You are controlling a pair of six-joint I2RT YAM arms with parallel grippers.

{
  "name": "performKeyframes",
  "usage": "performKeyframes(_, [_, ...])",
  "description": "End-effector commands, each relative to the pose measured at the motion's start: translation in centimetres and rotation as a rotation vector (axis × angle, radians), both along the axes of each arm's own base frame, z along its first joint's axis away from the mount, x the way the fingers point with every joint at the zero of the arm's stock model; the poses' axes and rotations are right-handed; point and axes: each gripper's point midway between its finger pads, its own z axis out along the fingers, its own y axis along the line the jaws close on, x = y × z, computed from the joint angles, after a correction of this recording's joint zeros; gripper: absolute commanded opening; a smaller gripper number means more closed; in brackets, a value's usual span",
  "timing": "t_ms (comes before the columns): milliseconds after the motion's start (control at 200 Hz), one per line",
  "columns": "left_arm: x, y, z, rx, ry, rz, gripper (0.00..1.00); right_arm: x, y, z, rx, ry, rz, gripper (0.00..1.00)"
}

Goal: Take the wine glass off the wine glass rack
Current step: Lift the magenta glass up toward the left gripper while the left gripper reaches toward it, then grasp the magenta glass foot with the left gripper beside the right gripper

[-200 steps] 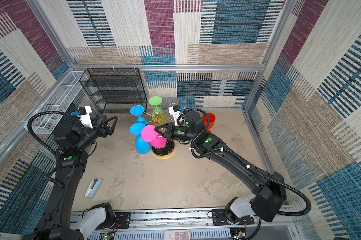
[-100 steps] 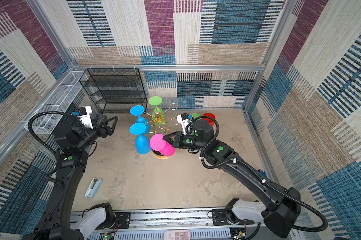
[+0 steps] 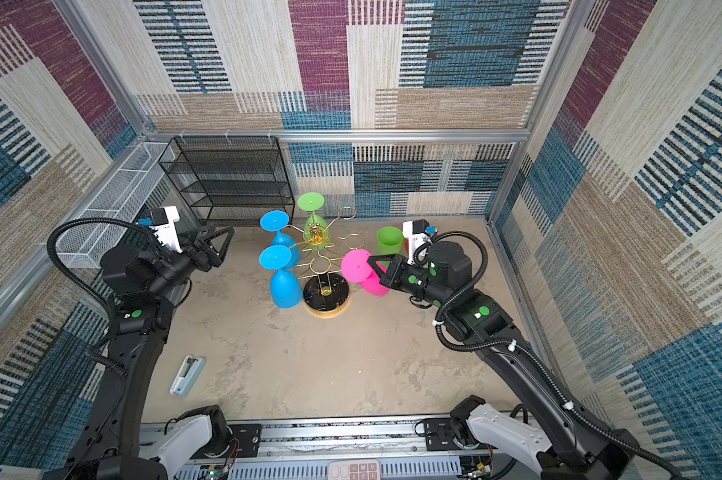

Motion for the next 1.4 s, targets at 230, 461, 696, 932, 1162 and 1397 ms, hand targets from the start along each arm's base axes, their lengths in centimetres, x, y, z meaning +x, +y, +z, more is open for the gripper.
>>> performKeyframes(230, [-3.2, -4.6, 5.6, -0.155, -0.018, -0.269, 0.78, 2.0, -1.6, 9.3, -0.090, -0.362, -0.089, 0.00])
performKeyframes(461, [-4.4, -9.3, 7.4, -0.170, -0.002, -0.453, 0.76, 3.5, 0.5, 12.0, -0.146, -0.520, -0.020, 0.00])
performKeyframes(696, [-3.8, -14.0, 8.3, -0.175, 0.054, -0.647, 0.72, 3.1, 3.4, 14.0, -0.133, -0.648, 0.141, 0.00])
performKeyframes(932, [-3.2, -18.2, 8.6, -0.176, 0.092, -0.798, 0.67, 2.3, 5.2, 14.9, -0.105, -0.718, 0.257, 0.00])
performKeyframes(1162, [-3.5, -21.1, 8.8, -0.177, 0.096, -0.895, 0.62, 2.0, 6.1, 14.4, -0.070, -0.716, 0.319, 0.00])
performKeyframes(1397, [-3.7, -22.5, 8.8, -0.182, 0.107, -0.960, 0.51, 2.0, 6.5, 14.1, -0.048, -0.704, 0.340, 0.00])
